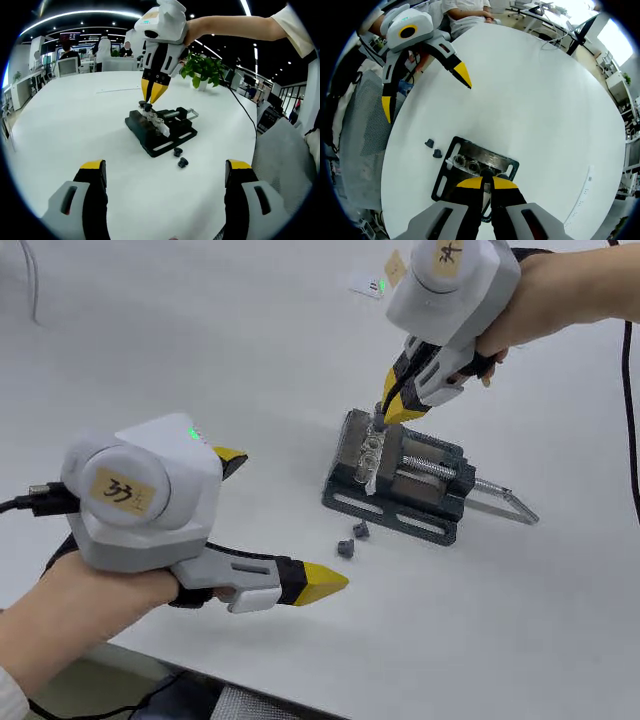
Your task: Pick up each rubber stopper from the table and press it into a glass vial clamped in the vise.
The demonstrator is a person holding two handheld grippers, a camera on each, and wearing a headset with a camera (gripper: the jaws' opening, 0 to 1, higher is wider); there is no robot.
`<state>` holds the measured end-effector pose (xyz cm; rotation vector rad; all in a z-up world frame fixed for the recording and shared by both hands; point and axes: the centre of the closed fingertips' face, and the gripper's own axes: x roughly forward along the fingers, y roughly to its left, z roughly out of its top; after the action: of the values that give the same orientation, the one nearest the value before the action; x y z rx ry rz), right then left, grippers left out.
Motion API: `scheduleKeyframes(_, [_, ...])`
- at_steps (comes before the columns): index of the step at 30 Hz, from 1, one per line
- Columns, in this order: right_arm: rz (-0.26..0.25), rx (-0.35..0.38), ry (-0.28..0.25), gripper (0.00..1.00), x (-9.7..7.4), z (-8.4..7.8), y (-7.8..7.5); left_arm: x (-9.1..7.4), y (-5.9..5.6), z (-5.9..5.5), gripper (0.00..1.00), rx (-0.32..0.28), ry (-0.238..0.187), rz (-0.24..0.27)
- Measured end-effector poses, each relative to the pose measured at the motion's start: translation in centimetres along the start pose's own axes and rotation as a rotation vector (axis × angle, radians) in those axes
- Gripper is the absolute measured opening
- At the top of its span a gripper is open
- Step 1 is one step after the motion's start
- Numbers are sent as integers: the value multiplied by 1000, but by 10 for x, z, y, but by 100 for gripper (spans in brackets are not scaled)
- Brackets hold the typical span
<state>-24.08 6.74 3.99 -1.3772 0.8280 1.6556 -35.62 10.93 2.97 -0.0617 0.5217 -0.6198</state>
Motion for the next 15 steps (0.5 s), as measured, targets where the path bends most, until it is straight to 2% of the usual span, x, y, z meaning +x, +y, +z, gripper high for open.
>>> scheduleKeyframes(4, [-3, 2, -1, 0, 2, -1, -5, 0, 0, -3, 98, -5, 3, 0])
scheduleKeyframes(15, [13, 3, -2, 0, 5, 1, 2, 1, -1, -6, 98, -12, 9, -5])
